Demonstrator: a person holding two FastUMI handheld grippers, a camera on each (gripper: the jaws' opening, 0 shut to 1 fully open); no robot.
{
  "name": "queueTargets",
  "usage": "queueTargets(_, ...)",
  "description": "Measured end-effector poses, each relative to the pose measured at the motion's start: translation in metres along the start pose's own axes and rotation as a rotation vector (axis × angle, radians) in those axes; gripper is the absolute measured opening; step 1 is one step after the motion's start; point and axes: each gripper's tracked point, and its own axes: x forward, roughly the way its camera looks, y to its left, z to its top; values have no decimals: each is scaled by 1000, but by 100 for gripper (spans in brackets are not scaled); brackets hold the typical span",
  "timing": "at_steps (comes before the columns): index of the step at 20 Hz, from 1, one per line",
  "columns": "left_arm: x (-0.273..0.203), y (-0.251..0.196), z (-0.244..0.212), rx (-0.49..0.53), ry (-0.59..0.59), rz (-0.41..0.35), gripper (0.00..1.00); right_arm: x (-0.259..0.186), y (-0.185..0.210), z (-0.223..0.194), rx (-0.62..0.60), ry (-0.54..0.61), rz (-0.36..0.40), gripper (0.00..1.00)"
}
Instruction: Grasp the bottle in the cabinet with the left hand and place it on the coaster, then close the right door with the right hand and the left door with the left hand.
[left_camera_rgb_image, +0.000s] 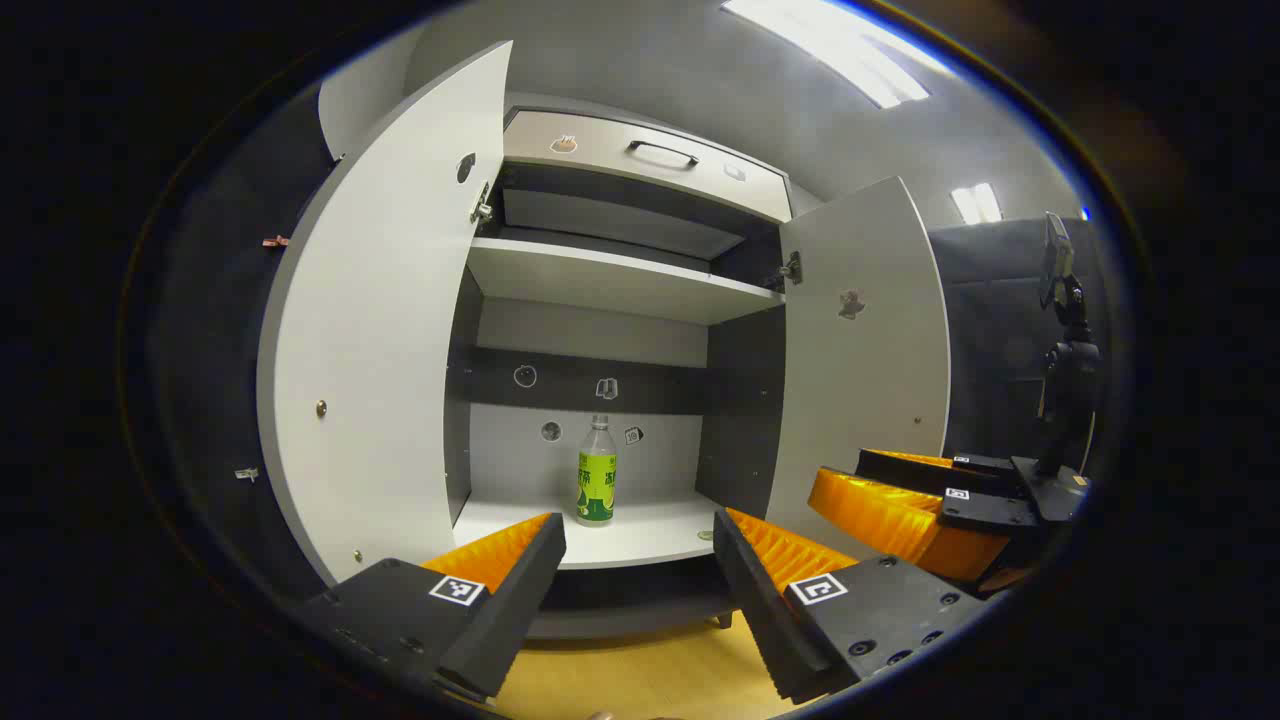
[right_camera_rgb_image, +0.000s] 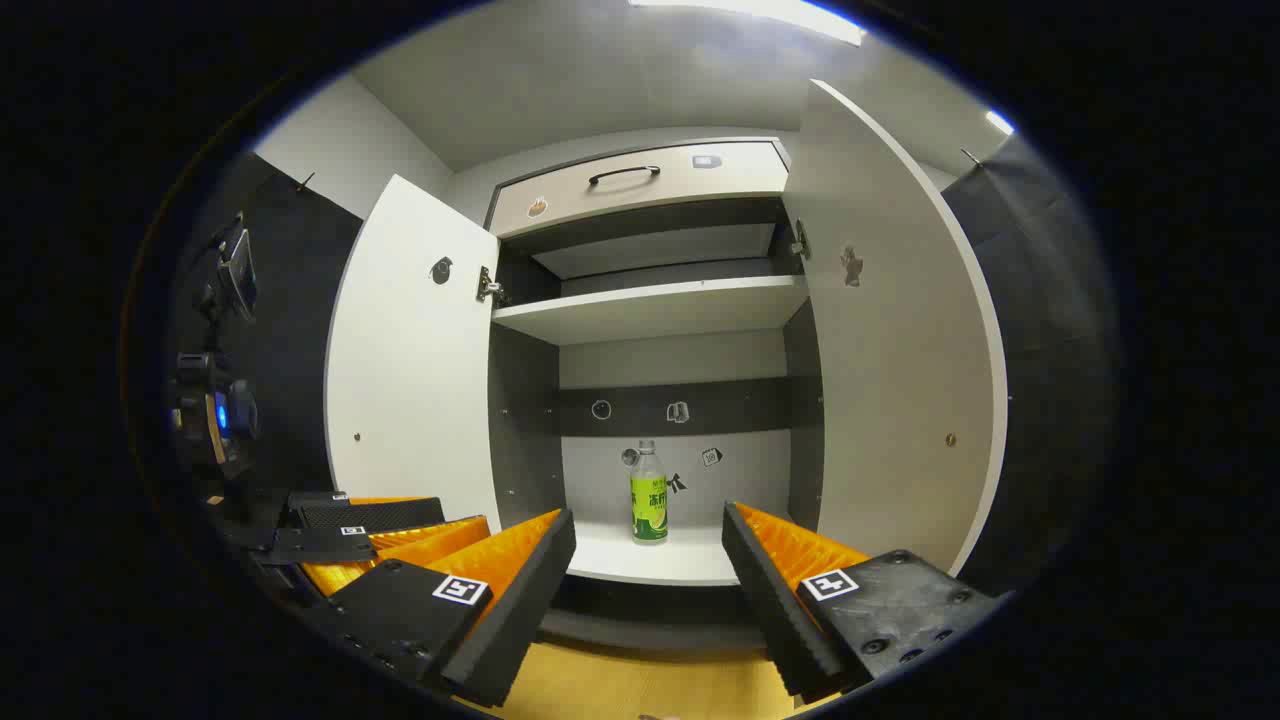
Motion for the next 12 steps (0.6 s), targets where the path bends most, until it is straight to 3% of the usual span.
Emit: queueTargets(12,8,10,-4,-22,2,13,95,-1,-3,-1,-21,-5,-3,98)
